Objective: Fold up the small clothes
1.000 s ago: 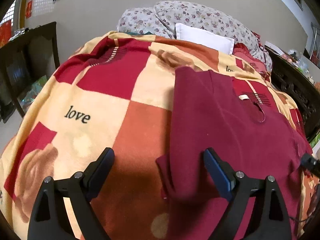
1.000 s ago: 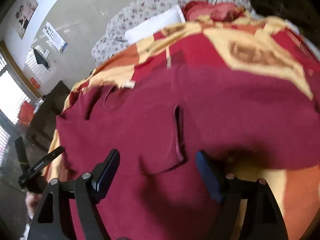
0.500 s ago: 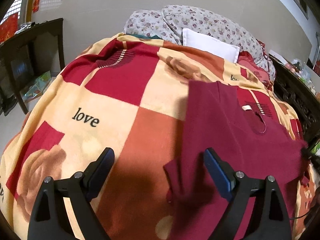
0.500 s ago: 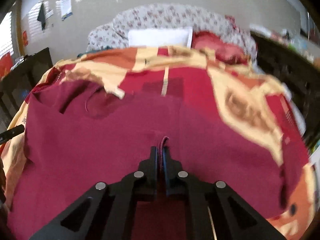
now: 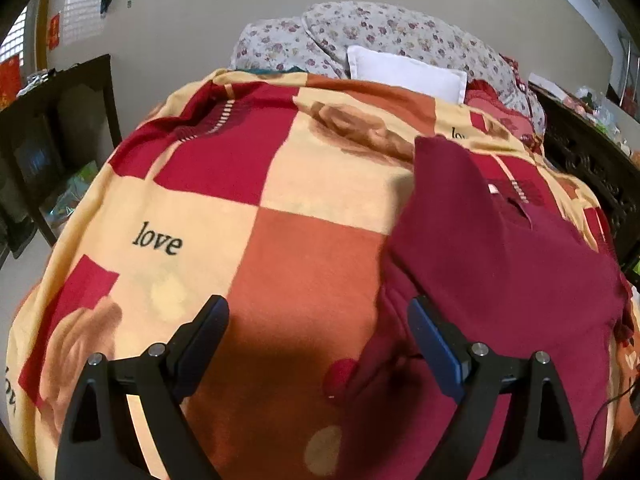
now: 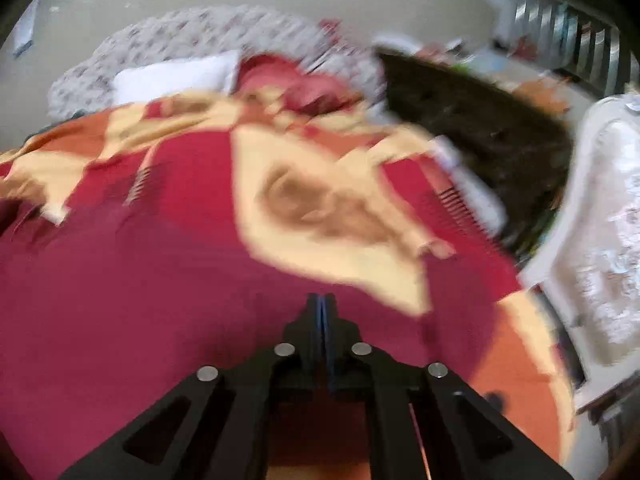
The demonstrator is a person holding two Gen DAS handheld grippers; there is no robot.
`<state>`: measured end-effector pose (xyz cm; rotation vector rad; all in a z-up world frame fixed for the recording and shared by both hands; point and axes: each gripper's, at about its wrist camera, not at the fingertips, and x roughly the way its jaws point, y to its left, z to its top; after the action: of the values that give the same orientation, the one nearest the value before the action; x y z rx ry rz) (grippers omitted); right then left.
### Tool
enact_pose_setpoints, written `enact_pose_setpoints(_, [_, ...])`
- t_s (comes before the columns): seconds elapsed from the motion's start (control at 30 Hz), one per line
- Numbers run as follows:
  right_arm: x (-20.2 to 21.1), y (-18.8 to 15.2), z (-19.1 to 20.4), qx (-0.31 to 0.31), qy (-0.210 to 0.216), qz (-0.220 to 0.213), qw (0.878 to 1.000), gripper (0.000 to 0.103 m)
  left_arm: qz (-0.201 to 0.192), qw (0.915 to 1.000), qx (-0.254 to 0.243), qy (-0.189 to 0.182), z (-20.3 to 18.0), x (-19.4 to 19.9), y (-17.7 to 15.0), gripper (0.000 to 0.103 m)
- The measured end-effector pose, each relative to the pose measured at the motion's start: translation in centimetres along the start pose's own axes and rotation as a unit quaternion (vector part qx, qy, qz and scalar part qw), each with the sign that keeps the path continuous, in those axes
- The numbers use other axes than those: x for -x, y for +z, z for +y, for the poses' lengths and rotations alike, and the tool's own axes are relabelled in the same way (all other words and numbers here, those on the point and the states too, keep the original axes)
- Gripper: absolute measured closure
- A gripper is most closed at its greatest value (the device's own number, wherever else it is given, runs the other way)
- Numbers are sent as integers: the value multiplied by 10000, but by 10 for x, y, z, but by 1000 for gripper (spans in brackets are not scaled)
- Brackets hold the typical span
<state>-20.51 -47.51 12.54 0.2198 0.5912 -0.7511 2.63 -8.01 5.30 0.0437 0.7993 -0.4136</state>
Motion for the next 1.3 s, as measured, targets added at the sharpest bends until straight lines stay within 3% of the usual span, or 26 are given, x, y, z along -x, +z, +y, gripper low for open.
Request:
enact_pose_setpoints(0.1, [5,4,-11,-342,1035,237,9938,101,61,9999,119,-74,2,-6,0,13])
enact_pose_setpoints(0.17, [22,8,5,-159,1690,33,9855,100,101,9997,177,-96,2,-11,-2,13])
enact_pose_setpoints(0.2, [32,10,19,36,1985,-10,9801,90,133,9997,189,-105,2,-13,-3,13])
enact_pose_setpoints(0.23, [40,13,36,262,2246,-19,9741,59,183,9996,189,-131,1,-16,-5,13])
enact_pose_setpoints(0.3, [62,20,85,781,2864,-58,9549,12,218,9996,124,-107,-1,-20,-8,13])
enact_pose_setpoints(0.33, [70,21,102,931,3045,-96,9479,10,218,9997,84,-77,-3,-21,-9,13])
enact_pose_setpoints(0.47, [97,36,195,1421,3891,-155,9100,11,216,9996,140,-102,-1,-25,-10,13])
enact_pose_setpoints(0.6, [95,48,271,1771,4158,-75,8920,18,246,9993,215,-192,2,-29,-13,13])
enact_pose_setpoints(0.67, [82,45,310,2045,4278,218,8801,31,244,9992,227,-231,3,-30,-14,13])
enact_pose_setpoints(0.73, [67,36,342,2471,3880,313,8874,69,244,9989,275,-295,6,-31,-16,12])
enact_pose_setpoints(0.8, [53,32,358,2721,3657,327,8895,92,220,9986,321,-362,8,-32,-17,12])
enact_pose_setpoints(1.0, [29,51,363,2292,3521,79,9074,95,209,9990,212,-321,4,-37,-16,6])
enact_pose_setpoints(1.07, [11,52,381,2228,3544,278,9077,95,180,9990,205,-349,4,-38,-16,6])
enact_pose_setpoints(1.17, [12,54,379,2147,3643,189,9060,93,175,9989,220,-380,5,-38,-16,5])
enact_pose_setpoints(1.2, [17,55,373,2047,3714,175,9055,91,169,9990,204,-371,5,-38,-16,5])
enact_pose_setpoints(1.3, [39,57,336,1838,4025,197,8965,64,120,9988,218,-424,5,-33,-16,5])
